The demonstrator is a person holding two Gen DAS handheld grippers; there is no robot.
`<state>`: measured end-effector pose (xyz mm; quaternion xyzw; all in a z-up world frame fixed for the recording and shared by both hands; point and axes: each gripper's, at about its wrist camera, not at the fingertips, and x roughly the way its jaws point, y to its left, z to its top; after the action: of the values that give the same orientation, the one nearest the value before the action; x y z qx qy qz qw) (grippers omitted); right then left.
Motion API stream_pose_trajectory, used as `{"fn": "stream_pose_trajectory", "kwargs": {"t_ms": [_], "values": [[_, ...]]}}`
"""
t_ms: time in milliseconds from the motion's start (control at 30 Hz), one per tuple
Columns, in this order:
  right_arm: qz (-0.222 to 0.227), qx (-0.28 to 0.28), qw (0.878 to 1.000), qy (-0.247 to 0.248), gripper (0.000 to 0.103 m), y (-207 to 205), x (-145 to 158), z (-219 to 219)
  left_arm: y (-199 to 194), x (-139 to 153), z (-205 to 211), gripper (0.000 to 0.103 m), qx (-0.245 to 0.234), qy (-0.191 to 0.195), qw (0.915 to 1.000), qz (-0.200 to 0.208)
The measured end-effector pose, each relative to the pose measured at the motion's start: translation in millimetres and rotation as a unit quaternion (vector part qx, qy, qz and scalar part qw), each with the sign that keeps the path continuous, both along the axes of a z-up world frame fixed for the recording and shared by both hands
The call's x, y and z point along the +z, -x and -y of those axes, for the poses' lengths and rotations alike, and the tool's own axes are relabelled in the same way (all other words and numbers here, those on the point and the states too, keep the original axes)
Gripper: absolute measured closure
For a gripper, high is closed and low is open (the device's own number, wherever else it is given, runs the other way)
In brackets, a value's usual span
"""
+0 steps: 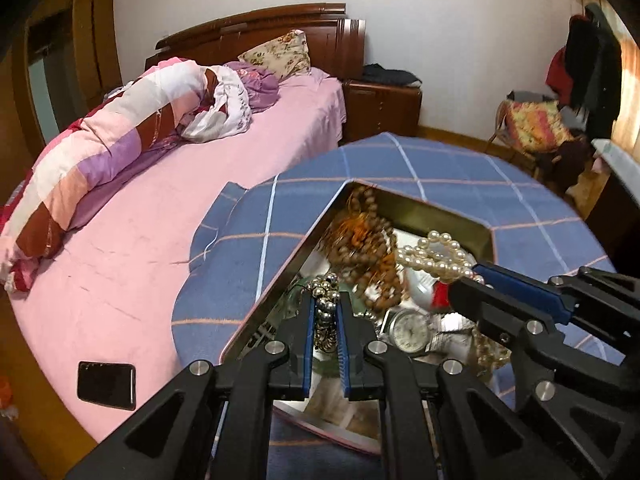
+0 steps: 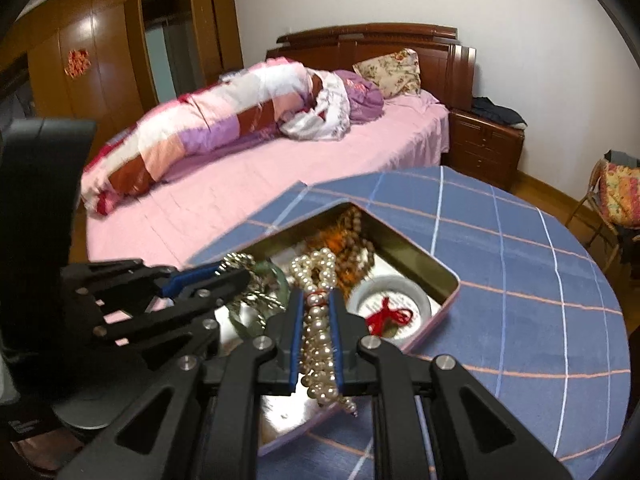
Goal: Organize jewelry
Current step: 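Lower the chain and pearls into the tin and open both grippers, then grasp the pale jade pendant on red string with the right gripper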
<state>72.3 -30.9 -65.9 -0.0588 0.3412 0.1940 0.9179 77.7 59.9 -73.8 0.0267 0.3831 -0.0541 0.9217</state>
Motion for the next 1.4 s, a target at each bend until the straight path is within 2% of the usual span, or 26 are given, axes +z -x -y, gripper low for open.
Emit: {"fn": "stream_pose_trajectory", "kwargs": {"t_ms": [200,267,300,333,367,400,433,500,700,867,1200,1267,1400], "values": [[-0.027,-0.005,1.0,0.007,0.086,-3,-13,4,1,-7,4,0.091,-0.013,-0.007,0.9998,-0.014],[-0.035,-0.01,0.999,0.003,0.08,-2,-13,8,1,-7,5,0.081,-0.007,-0.011,0.9998,-0.016],[-0.035,-0.013,0.999,0.001,0.077,-2,-12,11,2,-6,4,0.068,-0.002,-0.011,0.9998,-0.018],[-0.035,-0.016,0.999,-0.004,0.073,-1,-9,16,2,-5,2,0.05,0.003,-0.01,0.9998,-0.017],[-0.035,-0.019,0.999,-0.008,0.07,0,-8,20,3,-4,0,0.041,0.011,-0.01,0.9998,-0.013],[-0.035,-0.023,0.999,-0.015,0.06,2,-5,26,5,-1,-1,0.033,0.011,-0.002,0.9999,-0.007],[-0.032,-0.028,0.999,-0.023,0.042,6,-1,36,7,2,-2,0.031,0.008,0.004,1.0,-0.003],[-0.02,-0.041,0.999,-0.025,0.03,11,5,49,9,8,-1,0.03,0.007,-0.001,1.0,0.005],[-0.024,-0.093,0.995,-0.01,0.03,34,12,104,17,10,11,0.03,0.002,-0.01,0.9999,0.014],[-0.039,-0.112,0.993,0.023,0.03,57,3,130,33,11,37,0.03,-0.015,-0.032,0.999,0.027],[-0.077,-0.085,0.991,0.074,0.032,96,-33,135,63,6,71,0.03,-0.059,-0.054,0.9963,0.03],[-0.078,-0.086,0.991,0.074,0.032,98,-36,135,63,4,73,0.03,-0.063,-0.054,0.9963,0.024],[-0.076,-0.08,0.993,0.051,0.041,95,-33,134,63,0,74,0.03,-0.063,-0.053,0.9965,0.017]]}}
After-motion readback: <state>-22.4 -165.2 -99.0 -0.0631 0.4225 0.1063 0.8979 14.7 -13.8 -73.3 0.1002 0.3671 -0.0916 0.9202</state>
